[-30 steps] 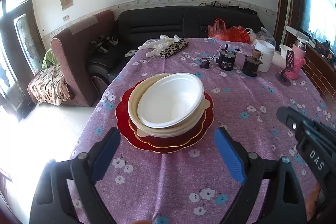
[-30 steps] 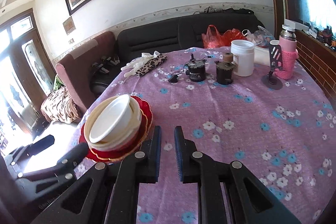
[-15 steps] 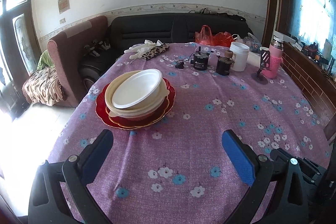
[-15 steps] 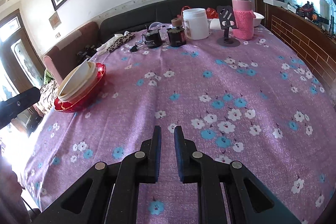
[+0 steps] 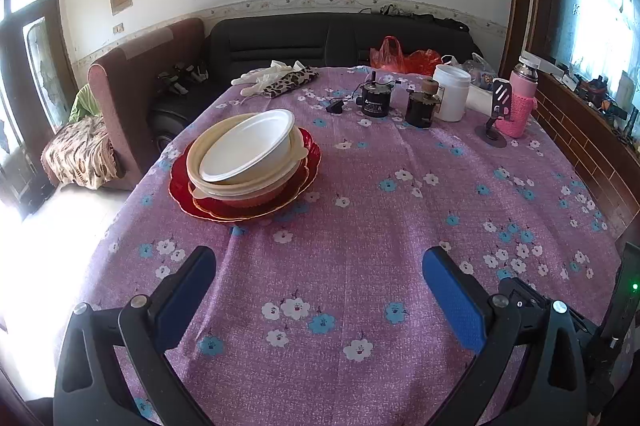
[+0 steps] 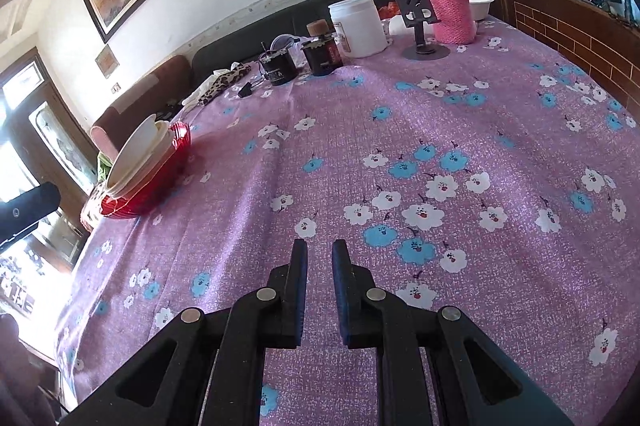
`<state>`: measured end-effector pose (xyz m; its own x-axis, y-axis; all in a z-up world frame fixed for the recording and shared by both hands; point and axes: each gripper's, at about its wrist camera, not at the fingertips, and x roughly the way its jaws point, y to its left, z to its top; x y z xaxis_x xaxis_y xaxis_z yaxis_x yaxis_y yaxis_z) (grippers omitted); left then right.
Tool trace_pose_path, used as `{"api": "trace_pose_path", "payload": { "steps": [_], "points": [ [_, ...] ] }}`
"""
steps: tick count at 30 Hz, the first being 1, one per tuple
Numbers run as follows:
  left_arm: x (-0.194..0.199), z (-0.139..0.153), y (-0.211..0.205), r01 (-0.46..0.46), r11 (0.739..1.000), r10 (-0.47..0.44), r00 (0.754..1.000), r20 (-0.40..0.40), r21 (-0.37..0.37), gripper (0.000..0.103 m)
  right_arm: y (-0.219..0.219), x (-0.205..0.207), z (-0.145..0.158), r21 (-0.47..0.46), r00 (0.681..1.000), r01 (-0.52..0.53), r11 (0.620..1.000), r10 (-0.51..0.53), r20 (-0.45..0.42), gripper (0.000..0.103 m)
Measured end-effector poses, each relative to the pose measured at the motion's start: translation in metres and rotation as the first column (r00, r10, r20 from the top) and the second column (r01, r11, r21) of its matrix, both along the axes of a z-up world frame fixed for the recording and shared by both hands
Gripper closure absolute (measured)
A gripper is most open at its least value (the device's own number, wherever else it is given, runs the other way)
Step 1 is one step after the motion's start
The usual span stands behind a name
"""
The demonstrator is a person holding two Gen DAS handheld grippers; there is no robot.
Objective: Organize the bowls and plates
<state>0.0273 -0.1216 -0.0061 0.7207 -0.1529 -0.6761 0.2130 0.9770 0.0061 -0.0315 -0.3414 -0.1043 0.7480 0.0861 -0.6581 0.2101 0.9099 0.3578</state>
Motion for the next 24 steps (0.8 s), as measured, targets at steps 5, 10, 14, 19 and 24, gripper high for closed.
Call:
{"api": "trace_pose_path", "payload": {
  "steps": [5, 10, 14, 19, 24],
  "points": [
    [0.001, -0.004, 0.000, -0.002, 1.000, 0.002, 1.000, -0.008, 0.001, 0.000, -0.003, -0.001, -0.001, 0.039, 1.000, -0.007, 0.999, 0.006, 0.019, 0.090],
    [0.001, -0.006, -0.002, 0.003, 1.000, -0.003, 1.000, -0.008, 0.000, 0.000, -0.005, -0.002, -0.002, 0.056, 1.000, -0.003, 0.998, 0.001, 0.024, 0.090],
    [0.005, -0.012, -0.004, -0.005, 1.000, 0.005, 1.000, -0.012, 0.012, 0.000, 0.006, 0.002, 0.007, 0.003, 1.000, -0.012, 1.000, 0.012, 0.020, 0.089],
    [0.009, -0.010, 0.014, -0.064, 0.997, 0.064, 0.998, 0.002, 0.031, 0.000, 0.051, 0.019, 0.047, -0.069, 0.990, -0.097, 0.993, 0.104, 0.093, 0.087],
    [0.013, 0.005, 0.055, -0.177, 0.984, 0.175, 0.983, 0.047, 0.024, 0.000, 0.099, 0.028, 0.087, -0.156, 0.967, -0.116, 0.981, 0.147, 0.209, 0.057]
  ]
}}
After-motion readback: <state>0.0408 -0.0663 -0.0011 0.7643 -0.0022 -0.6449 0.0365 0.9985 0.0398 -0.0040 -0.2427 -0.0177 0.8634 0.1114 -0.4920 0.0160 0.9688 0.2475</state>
